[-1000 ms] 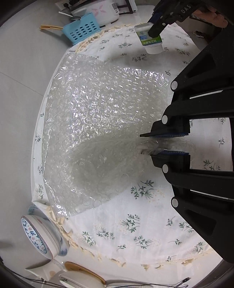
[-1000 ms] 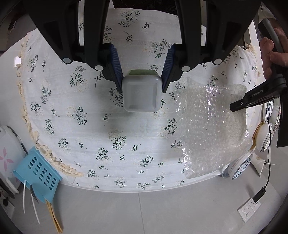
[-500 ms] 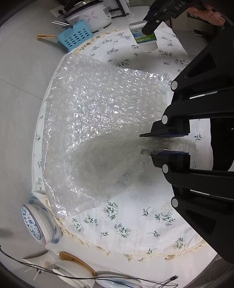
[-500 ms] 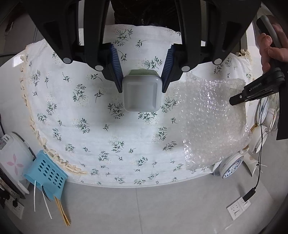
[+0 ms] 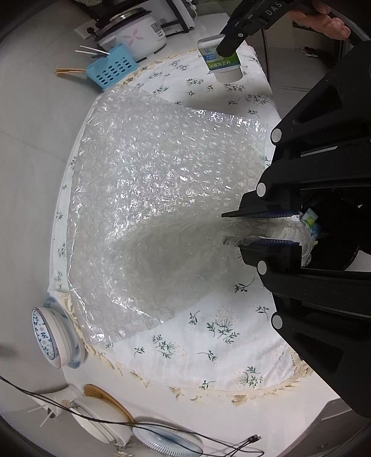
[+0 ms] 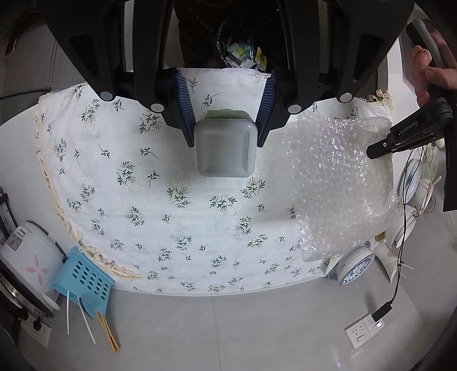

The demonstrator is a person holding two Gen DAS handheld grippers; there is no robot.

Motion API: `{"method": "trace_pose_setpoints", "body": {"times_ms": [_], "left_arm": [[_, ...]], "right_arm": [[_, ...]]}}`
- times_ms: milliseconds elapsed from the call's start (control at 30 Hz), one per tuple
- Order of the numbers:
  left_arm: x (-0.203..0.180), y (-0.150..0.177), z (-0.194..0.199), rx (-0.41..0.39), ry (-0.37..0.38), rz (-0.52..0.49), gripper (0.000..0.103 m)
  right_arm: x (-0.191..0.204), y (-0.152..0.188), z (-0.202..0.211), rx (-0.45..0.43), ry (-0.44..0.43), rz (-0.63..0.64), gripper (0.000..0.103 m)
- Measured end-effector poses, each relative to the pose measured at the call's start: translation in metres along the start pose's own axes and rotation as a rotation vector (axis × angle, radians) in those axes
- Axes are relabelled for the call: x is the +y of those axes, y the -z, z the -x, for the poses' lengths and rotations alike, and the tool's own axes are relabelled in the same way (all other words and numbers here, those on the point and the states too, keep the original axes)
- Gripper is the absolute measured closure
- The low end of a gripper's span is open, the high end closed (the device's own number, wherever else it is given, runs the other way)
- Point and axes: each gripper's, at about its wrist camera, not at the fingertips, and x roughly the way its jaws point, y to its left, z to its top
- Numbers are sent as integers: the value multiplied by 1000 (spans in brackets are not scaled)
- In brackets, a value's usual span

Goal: Collect trash
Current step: 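Lift the bubble wrap and pill bottle and carry them down to the bin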

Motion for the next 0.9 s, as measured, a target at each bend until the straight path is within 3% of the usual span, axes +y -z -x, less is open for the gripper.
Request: {"method": "trace_pose_setpoints", "body": {"times_ms": [567, 900], "left_arm": [[12, 71, 29, -25, 27, -7, 93], [14, 135, 26, 4, 54, -17, 93]], "right_arm": [[3, 76, 30, -40, 14, -11, 63], [10, 122, 34, -47, 3, 17, 63]]}}
